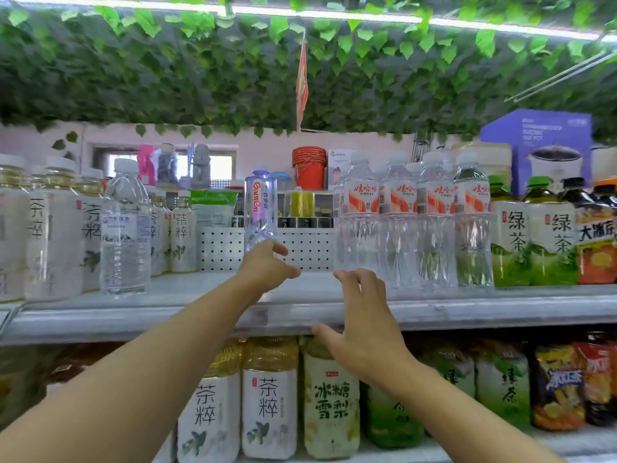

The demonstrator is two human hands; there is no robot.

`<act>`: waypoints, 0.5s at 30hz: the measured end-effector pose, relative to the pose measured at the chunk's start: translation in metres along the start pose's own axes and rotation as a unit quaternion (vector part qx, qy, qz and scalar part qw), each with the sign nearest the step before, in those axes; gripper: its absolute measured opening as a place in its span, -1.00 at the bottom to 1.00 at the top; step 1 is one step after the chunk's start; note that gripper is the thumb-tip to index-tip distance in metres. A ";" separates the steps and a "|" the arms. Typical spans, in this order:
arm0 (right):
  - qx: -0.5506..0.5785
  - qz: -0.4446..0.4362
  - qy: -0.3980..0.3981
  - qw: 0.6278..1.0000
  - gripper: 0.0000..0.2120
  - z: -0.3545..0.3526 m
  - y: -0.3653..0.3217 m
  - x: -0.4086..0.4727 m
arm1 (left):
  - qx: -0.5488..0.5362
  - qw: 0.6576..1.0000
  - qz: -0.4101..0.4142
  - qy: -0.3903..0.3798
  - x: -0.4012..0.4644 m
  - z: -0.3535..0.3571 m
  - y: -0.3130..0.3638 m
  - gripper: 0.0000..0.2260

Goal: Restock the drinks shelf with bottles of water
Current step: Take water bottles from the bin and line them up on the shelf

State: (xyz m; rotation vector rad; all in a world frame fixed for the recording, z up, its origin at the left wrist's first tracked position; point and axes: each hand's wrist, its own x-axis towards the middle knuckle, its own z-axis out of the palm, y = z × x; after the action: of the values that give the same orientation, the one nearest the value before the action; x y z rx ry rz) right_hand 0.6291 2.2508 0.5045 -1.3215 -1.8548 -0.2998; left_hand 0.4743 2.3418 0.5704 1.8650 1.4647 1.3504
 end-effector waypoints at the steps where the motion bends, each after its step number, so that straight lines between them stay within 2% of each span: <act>1: 0.005 -0.004 -0.002 1.000 -0.32 0.001 -0.002 0.000 | 0.001 1.000 0.001 0.017 -0.002 -0.005 -0.001 -0.64; 4: 0.019 -0.009 -0.009 1.000 -0.31 0.005 -0.006 0.001 | 0.005 0.998 0.007 0.060 -0.007 -0.017 -0.005 -0.60; 9: 0.034 0.001 -0.011 0.999 -0.31 0.012 -0.008 0.006 | 0.037 0.994 0.000 0.104 -0.002 -0.024 -0.012 -0.36; 15: 0.018 -0.002 0.000 1.000 -0.31 0.019 -0.009 0.021 | 0.015 0.996 -0.056 0.064 0.024 -0.019 -0.017 -0.16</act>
State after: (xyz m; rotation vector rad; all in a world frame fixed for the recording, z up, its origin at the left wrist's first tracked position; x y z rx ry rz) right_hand 0.6097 2.2726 0.5095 -1.2946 -1.8549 -0.2664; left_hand 0.4491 2.3648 0.5760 1.7133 1.6371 1.4243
